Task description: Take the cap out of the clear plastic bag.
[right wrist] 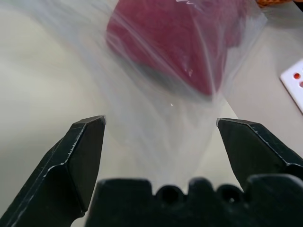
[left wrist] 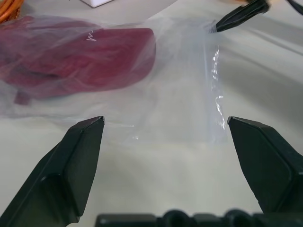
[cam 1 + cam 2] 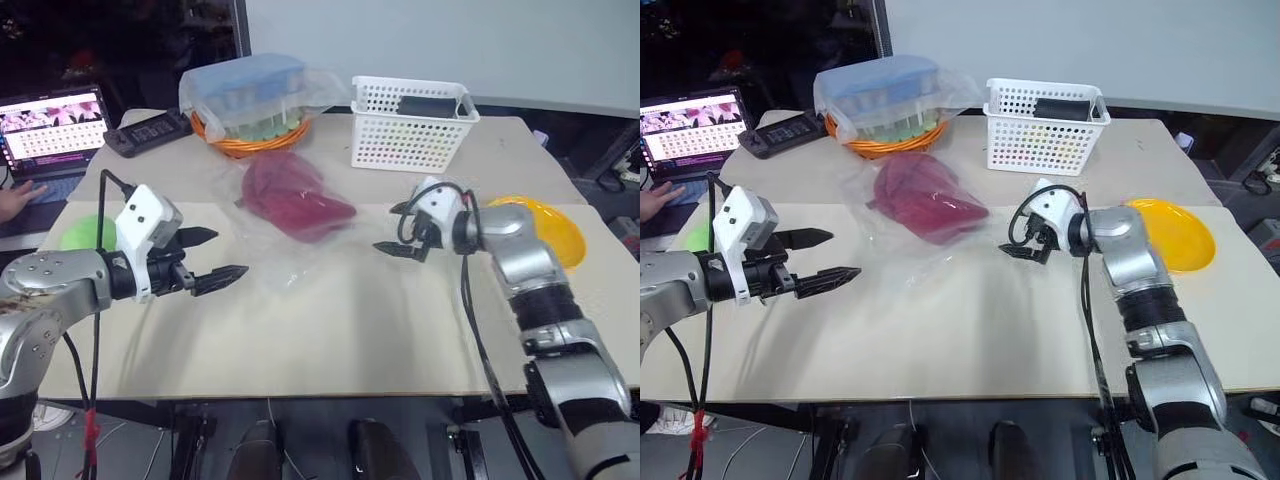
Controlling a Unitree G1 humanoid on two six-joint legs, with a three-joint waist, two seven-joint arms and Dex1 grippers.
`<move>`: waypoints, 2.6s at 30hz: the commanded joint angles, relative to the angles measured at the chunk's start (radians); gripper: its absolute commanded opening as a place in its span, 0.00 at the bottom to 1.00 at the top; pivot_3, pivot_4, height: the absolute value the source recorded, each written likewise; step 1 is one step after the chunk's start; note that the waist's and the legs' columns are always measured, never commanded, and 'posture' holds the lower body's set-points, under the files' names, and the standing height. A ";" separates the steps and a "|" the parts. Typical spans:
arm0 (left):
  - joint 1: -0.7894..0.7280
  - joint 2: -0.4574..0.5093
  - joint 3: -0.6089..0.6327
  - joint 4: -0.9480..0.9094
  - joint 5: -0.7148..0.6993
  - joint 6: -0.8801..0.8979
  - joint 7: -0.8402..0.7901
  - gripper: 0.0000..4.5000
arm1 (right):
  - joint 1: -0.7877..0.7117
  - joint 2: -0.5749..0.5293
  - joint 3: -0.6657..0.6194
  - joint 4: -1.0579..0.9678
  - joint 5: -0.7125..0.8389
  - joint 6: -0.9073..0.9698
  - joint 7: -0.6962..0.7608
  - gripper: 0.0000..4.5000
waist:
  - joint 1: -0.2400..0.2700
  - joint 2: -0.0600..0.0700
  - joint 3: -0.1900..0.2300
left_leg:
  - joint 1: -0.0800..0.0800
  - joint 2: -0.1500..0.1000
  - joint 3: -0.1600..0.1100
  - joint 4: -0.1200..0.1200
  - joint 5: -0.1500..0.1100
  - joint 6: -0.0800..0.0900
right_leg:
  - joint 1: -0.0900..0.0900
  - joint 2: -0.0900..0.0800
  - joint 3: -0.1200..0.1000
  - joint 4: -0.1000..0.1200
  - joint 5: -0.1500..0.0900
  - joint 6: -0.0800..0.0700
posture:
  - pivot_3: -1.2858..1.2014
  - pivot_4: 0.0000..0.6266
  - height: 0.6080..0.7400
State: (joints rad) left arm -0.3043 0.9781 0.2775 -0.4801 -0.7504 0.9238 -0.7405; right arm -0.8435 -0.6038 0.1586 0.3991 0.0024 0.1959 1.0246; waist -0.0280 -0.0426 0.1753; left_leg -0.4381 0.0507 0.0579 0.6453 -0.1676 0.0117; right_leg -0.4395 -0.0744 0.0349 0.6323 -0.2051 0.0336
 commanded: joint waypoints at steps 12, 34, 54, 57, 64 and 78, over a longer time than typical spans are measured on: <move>-0.035 0.008 -0.003 -0.002 -0.002 -0.018 -0.016 1.00 | 0.016 0.001 -0.021 -0.008 -0.003 0.009 -0.062 0.99 | -0.002 0.000 0.000 | 0.000 0.000 0.000 0.000 0.000 0.000 | 0.000 0.000 0.000 0.000 0.000 0.000 | 0.52 0.24 0.92; -0.052 0.020 0.014 -0.008 -0.050 0.022 -0.015 1.00 | -0.056 0.056 -0.011 0.170 -0.043 -0.106 -0.141 0.99 | -0.013 0.000 0.000 | 0.000 0.000 0.000 0.000 0.000 0.000 | 0.000 0.000 0.000 0.000 0.000 0.000 | 0.52 0.24 0.92; 0.007 0.014 0.062 -0.042 -0.054 0.026 0.018 1.00 | -0.107 0.253 0.011 0.240 -0.067 -0.275 -0.210 0.85 | -0.014 0.000 0.000 | 0.000 0.000 -0.001 0.000 0.000 0.000 | 0.000 0.000 0.000 0.000 0.000 0.000 | 0.52 0.24 0.92; 0.011 0.009 0.064 -0.044 -0.055 0.025 0.023 1.00 | -0.091 0.246 0.007 0.161 -0.059 -0.247 -0.197 0.62 | -0.015 0.000 0.000 | 0.000 0.000 -0.001 0.000 0.000 -0.001 | 0.000 0.000 0.000 0.001 0.000 0.000 | 0.52 0.24 0.92; -0.009 -0.004 0.048 -0.057 -0.078 0.040 0.032 1.00 | -0.096 0.218 0.009 0.077 -0.061 -0.209 -0.188 0.06 | -0.015 0.000 0.000 | 0.000 0.000 -0.001 0.000 0.000 -0.001 | 0.000 0.000 0.000 0.001 0.000 0.000 | 0.52 0.24 0.92; -0.425 -0.207 -0.264 0.060 -0.074 0.056 0.037 1.00 | -0.134 0.258 0.034 0.131 -0.071 -0.227 -0.190 0.01 | -0.011 0.000 0.000 | 0.000 -0.001 -0.001 0.000 0.001 -0.001 | 0.001 0.001 0.000 0.000 0.000 0.000 | 0.52 0.24 0.92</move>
State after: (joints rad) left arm -0.6947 0.7857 0.0502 -0.4221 -0.8426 0.9872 -0.6978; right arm -0.9548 -0.3432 0.1985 0.5445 -0.0764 -0.0175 0.8337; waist -0.0391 -0.0430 0.1753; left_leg -0.4382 0.0498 0.0565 0.6454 -0.1669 0.0107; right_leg -0.4385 -0.0739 0.0353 0.6327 -0.2046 0.0342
